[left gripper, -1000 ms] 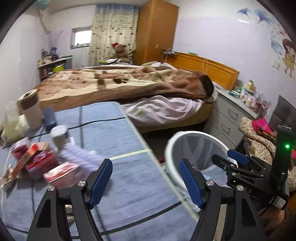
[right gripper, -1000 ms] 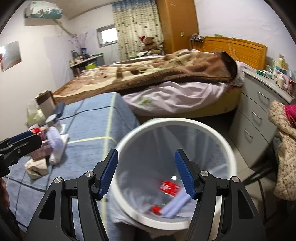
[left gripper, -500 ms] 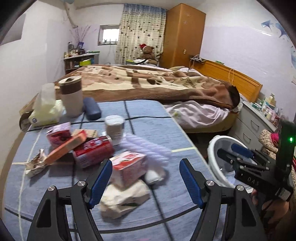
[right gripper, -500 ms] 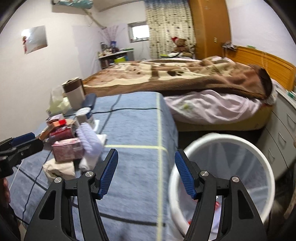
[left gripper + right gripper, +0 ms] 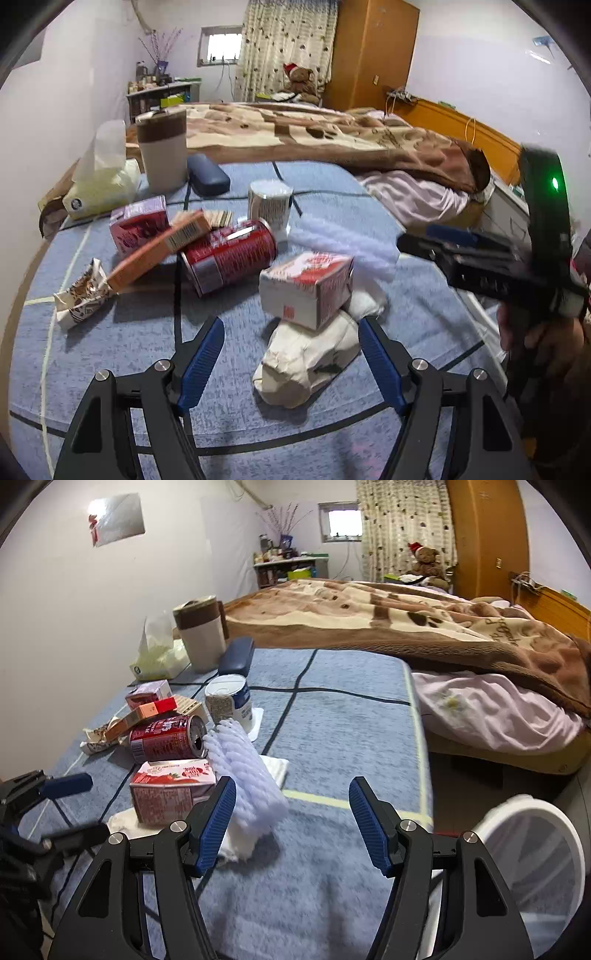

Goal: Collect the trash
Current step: 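Grasp another white foam sleeve with the right gripper while the left gripper grasps crumpled paper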

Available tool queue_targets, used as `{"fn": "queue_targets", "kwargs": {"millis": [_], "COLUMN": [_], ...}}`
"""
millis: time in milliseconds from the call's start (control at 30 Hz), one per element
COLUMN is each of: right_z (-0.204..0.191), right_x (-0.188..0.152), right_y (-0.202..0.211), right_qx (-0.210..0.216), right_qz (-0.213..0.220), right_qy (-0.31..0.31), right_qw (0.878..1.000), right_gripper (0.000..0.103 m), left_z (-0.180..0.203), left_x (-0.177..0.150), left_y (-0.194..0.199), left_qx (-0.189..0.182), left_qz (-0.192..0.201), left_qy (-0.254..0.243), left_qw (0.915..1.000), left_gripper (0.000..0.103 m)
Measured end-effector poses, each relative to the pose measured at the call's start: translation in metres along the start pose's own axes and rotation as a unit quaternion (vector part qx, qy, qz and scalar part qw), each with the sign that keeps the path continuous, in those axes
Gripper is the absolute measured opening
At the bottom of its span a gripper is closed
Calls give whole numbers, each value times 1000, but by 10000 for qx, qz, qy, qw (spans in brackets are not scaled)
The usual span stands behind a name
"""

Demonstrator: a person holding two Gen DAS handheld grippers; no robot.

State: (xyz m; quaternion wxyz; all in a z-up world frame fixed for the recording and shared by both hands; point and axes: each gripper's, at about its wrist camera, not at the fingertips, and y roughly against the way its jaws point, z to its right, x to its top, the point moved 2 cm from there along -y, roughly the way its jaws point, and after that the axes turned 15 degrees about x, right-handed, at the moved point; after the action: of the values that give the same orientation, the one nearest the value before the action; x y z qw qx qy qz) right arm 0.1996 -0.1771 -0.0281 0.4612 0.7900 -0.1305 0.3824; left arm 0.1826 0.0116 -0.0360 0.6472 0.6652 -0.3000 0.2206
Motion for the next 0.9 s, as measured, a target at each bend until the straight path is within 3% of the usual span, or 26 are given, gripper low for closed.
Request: {"fn": "queue_targets", "kwargs": {"millis": [333,533,733,900], "right_z": [-7,-5,-7,-8], "right_x": [11,12,13,13], "right_y": [-30,-44,-53,-56], "right_qx": [396,482,583,658], "right_qz": [-394,-582,-719,-748], "right_qy": [153,96,90,51], "right_qw": [9983,9971,9957,9950], "right_gripper": [65,65,65,47], "left_z": [2,6,12,13], "left_x": [-8,-10,-9,-10], "left_y": [-33,-50,-54,-57], "left_qx": [-401,-431,-266,-375], "left_qz": [-382,-558,-469,-553], "left_qy": [-210,-284,-469,-444], "left_qw": [9982,9971,9974,9968], "left_gripper": [76,76,77,77]}}
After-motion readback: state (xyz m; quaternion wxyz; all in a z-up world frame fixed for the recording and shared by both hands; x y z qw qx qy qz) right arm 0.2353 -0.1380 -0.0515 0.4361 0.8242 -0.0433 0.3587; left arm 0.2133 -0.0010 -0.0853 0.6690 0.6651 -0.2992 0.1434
